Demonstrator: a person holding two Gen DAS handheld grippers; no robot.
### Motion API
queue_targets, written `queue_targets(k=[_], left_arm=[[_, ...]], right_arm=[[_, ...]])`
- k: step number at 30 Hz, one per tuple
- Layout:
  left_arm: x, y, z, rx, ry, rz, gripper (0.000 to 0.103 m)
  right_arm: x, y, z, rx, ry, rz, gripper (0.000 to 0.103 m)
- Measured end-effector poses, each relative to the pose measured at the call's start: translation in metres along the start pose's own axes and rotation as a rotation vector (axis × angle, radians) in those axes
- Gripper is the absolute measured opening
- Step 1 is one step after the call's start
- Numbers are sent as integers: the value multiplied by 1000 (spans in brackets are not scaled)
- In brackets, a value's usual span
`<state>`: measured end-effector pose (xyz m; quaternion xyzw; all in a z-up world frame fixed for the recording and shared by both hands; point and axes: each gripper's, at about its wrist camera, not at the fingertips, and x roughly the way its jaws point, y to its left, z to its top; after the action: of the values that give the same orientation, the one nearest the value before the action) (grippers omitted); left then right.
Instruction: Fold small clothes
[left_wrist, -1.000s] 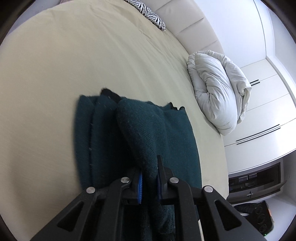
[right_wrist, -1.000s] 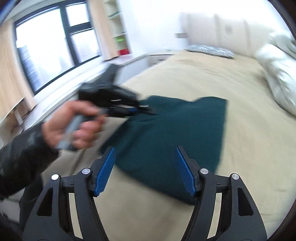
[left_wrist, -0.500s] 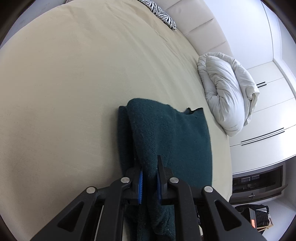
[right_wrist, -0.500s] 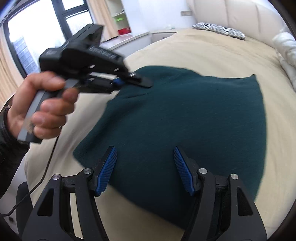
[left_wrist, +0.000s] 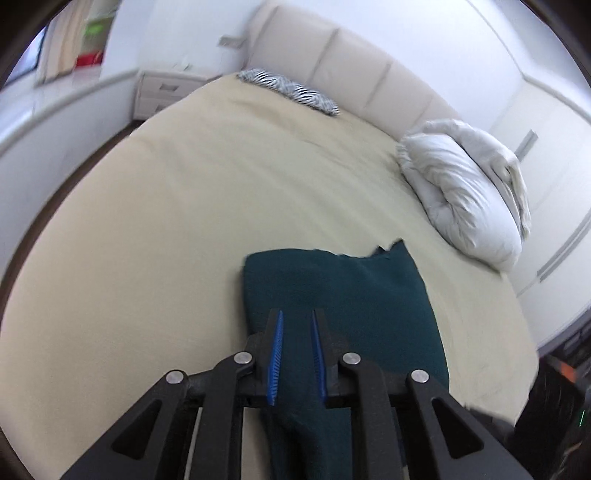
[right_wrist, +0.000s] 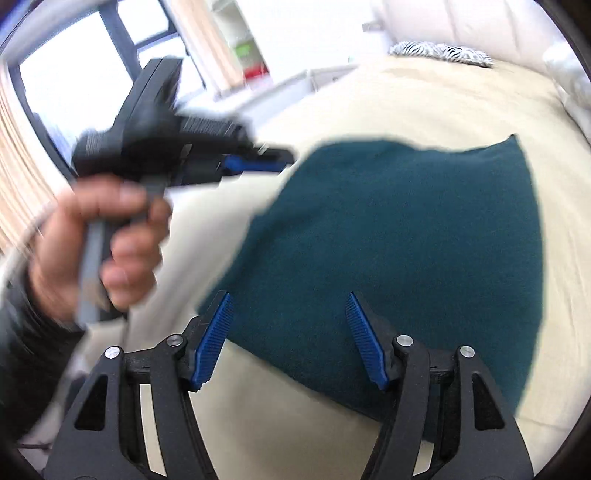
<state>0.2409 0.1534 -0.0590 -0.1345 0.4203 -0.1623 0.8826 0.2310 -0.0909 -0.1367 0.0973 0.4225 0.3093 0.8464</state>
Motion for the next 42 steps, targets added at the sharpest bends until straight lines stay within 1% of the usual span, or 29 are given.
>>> queue_targets(k=[2,3,5,7,8,10,12,15,17,18,19,21,22,23,24,25,26,27,28,29,30,31,32,33,34,35,37,41,42], left_arm=[[7,-19,-13,81,16,30,16],[16,-24,-21,112,40,52,16],[33,-21,-33,111,81,84,16],[42,-12,-40,93,80,89,16],[41,-6,-43,84,70,78,16],[39,-2,-46,94,59,65,16],[41,-8,-47,123,55,74,16],[39,-4,-48,113,45,61,16],[36,-2,-50,103,39,55,16],[32,-2,-52,110,37,61,16],[30,-3,-52,118,35,71,16],[21,-6,-48,111,23,122,20],[14,-10,-46,106,4,135,20],[5,-17,-39,108,-37,147,20],[2,-23,-34,114,-54,146,20],[1,-34,-25,127,-64,134,25],[3,-41,-19,139,-65,122,27],[9,-49,-12,157,-58,121,34],[20,-56,-5,179,-42,128,36],[36,-61,1,195,-12,132,36],[50,-60,6,190,14,135,36],[68,-57,11,172,51,130,36],[79,-53,14,160,77,130,36],[91,-47,15,149,101,146,36],[97,-44,15,143,114,152,36],[102,-39,14,131,123,131,37],[103,-31,14,103,113,88,37],[107,-31,12,124,103,74,37],[108,-29,11,118,102,65,37]], right_arm=[[-13,-28,3,115,-24,81,62],[-15,-43,2,162,-23,112,62],[-12,-72,-3,250,6,142,62],[-8,-94,-13,329,36,177,61],[-7,-104,-21,363,47,198,57],[-6,-117,-32,397,59,242,52],[-11,-127,-42,399,71,287,52],[-18,-136,-59,397,92,311,52],[-23,-139,-60,390,122,311,52],[-22,-143,-49,377,136,308,52],[-31,-139,-49,352,148,296,52],[-63,-125,-45,302,130,281,54],[-72,-123,-34,292,114,278,54],[-78,-128,-19,293,88,274,54],[-80,-139,-1,301,63,272,54],[-78,-142,12,310,45,266,54],[-75,-147,27,325,24,260,54],[-70,-151,39,343,15,263,54],[-61,-155,53,369,11,272,55],[-50,-159,65,400,15,291,55],[-34,-163,75,432,32,324,55],[-22,-167,80,451,51,338,55],[-10,-171,85,475,68,321,54],[3,-176,90,495,81,291,54],[15,-183,95,515,88,292,53],[25,-187,100,534,85,295,53],[37,-197,111,587,65,290,53],[52,-226,115,640,71,247,53],[56,-234,112,656,69,256,53]])
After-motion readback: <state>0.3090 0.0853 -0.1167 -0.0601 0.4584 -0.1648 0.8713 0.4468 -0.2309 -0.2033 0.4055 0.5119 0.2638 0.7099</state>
